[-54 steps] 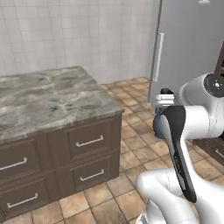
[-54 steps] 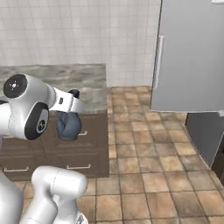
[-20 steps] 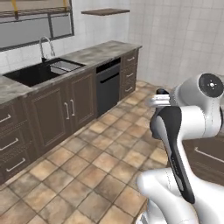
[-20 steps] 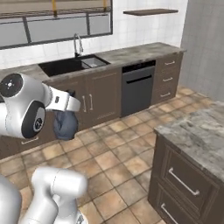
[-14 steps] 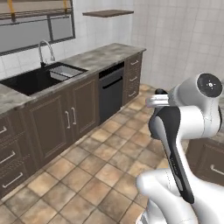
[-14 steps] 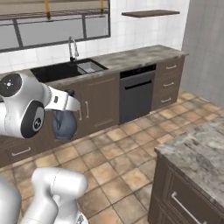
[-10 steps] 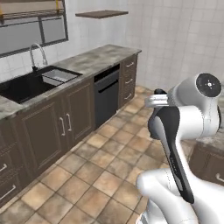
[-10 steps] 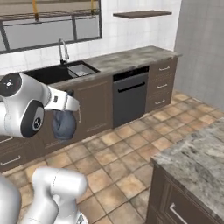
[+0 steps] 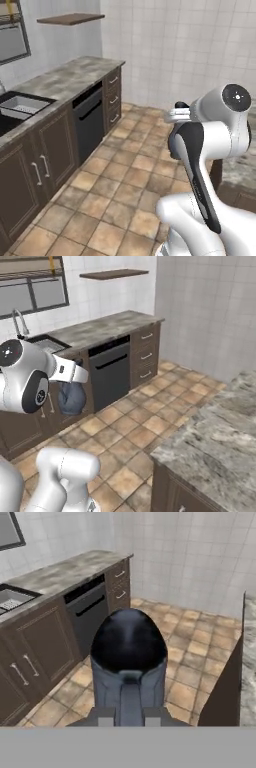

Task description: Move the pork chop and lemon from the top shelf to the second highest shelf to make space. Then, place the pitcher from the counter on the cleared top shelf.

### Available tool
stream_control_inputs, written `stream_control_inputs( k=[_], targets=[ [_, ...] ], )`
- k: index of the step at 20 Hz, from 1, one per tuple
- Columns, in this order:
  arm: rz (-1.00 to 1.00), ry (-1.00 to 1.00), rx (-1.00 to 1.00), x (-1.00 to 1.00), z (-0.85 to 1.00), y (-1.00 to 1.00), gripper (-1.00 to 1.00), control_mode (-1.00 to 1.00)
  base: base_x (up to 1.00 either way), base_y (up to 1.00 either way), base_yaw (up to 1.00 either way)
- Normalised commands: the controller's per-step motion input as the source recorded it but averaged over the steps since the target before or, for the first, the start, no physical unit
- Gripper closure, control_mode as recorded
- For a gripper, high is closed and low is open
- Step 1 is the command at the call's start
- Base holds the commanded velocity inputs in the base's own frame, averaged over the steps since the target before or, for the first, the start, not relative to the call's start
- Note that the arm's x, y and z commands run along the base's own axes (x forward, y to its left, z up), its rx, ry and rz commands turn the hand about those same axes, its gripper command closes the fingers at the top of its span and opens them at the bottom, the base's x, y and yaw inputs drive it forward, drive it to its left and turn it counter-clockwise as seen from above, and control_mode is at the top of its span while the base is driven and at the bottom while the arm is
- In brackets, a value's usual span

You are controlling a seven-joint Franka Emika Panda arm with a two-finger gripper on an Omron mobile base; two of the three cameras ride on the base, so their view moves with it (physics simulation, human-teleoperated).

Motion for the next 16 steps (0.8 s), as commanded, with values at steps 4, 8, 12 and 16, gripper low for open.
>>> stream_control_inputs(
  k=[4,8,12,16],
  targets=[
    [0.00,0.00,0.00,0.00,0.00,0.00,1.00,1.00,0.76,0.16,-0.43],
    [0.00,0.00,0.00,0.00,0.00,0.00,1.00,1.00,0.75,0.22,-0.47],
    [0.00,0.00,0.00,0.00,0.00,0.00,1.00,1.00,0.84,0.31,-0.44],
    [0.00,0.00,0.00,0.00,0.00,0.00,1.00,1.00,0.97,0.43,-0.37]
  ],
)
